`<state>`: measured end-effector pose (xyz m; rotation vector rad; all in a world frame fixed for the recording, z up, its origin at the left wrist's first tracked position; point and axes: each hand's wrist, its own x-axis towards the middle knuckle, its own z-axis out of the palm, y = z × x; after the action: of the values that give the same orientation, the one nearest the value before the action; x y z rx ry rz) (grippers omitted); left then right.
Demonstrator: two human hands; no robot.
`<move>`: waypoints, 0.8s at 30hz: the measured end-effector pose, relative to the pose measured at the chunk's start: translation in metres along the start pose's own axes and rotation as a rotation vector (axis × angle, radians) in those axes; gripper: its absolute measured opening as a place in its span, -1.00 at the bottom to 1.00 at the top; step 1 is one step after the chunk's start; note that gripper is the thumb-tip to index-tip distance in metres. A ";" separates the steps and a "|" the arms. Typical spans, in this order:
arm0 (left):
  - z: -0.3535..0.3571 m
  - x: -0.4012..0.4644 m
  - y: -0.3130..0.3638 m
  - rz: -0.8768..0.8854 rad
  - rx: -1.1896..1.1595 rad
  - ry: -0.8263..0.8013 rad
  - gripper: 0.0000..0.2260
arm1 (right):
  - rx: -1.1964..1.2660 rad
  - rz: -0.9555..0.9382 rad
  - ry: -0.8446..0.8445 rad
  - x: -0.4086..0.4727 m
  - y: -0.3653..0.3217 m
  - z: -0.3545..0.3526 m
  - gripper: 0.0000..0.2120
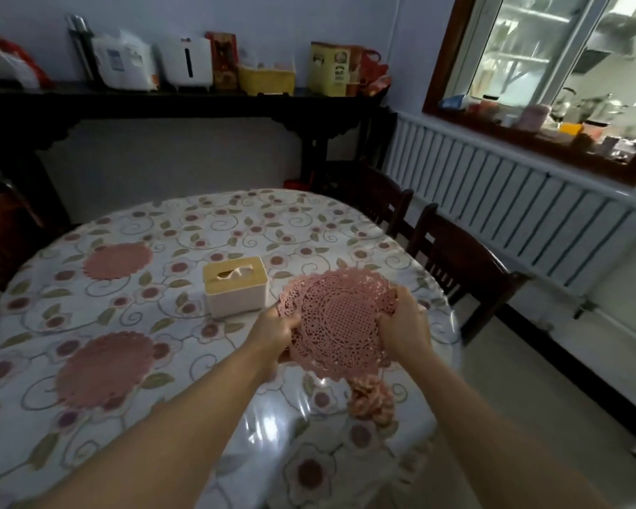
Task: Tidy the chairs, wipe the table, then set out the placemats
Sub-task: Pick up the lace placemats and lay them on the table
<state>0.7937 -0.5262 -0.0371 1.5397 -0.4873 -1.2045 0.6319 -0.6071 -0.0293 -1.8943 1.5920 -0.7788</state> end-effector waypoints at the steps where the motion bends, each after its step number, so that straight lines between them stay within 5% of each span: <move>1: 0.015 0.002 0.000 -0.011 0.016 -0.004 -0.87 | 0.002 0.001 0.003 0.007 0.011 -0.007 -0.83; 10: 0.071 0.057 0.008 -0.002 0.100 0.087 -0.61 | -0.054 0.109 -0.023 0.078 0.076 -0.011 -0.64; 24: 0.068 0.192 0.008 -0.052 0.168 0.277 -0.65 | -0.026 0.409 -0.078 0.201 0.119 0.007 -0.72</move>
<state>0.8143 -0.7163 -0.1075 1.8410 -0.3732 -0.9880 0.5838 -0.8238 -0.1024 -1.5186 1.8618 -0.5031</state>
